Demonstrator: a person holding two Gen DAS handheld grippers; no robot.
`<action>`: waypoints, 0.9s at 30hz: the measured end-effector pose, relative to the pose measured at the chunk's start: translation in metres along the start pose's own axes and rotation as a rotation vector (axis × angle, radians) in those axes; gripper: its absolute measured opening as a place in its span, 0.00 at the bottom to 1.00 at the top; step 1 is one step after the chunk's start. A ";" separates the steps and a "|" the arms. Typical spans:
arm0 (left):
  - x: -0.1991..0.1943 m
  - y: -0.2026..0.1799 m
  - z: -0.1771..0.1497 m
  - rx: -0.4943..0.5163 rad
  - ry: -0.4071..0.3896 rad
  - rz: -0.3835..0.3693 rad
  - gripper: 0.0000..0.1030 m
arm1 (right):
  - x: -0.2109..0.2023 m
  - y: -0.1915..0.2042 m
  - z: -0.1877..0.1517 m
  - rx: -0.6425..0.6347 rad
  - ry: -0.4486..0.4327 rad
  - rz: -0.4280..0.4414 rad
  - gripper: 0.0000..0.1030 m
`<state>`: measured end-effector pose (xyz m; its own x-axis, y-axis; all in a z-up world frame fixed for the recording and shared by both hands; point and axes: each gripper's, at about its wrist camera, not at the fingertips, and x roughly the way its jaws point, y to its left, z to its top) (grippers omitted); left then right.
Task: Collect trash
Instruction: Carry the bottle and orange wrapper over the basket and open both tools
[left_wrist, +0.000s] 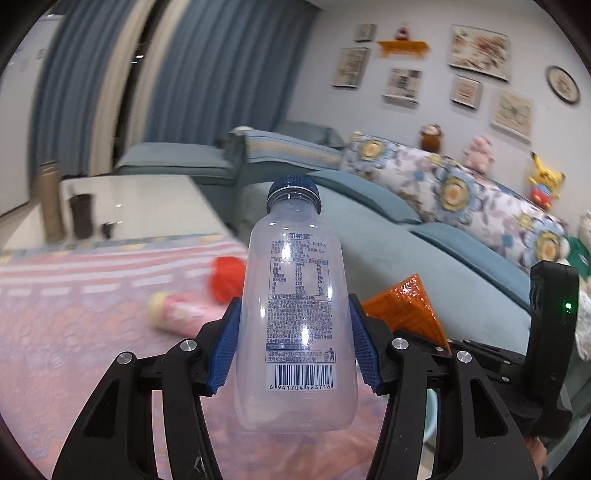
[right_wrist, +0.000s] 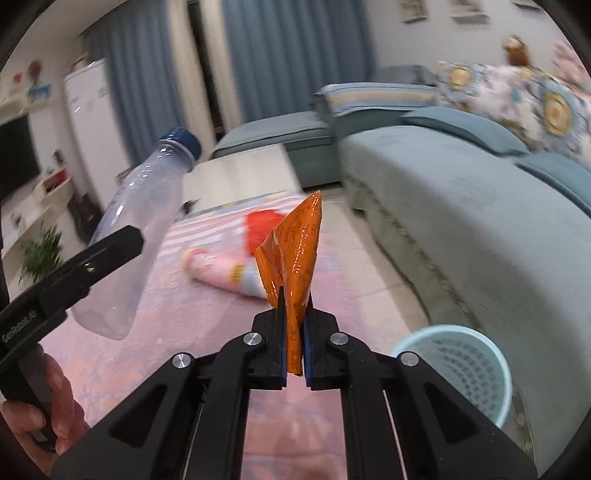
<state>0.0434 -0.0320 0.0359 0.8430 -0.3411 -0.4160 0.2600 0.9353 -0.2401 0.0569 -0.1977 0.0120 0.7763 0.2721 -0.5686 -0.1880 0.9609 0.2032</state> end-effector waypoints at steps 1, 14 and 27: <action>0.005 -0.013 0.000 0.015 0.011 -0.020 0.52 | -0.006 -0.013 -0.001 0.023 -0.007 -0.016 0.04; 0.116 -0.112 -0.052 0.123 0.303 -0.198 0.52 | -0.016 -0.163 -0.055 0.386 0.067 -0.119 0.04; 0.183 -0.116 -0.124 0.114 0.564 -0.264 0.52 | 0.045 -0.220 -0.123 0.546 0.309 -0.233 0.05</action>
<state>0.1089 -0.2145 -0.1216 0.3732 -0.5301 -0.7614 0.5001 0.8062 -0.3161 0.0596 -0.3910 -0.1566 0.5362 0.1412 -0.8322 0.3582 0.8547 0.3758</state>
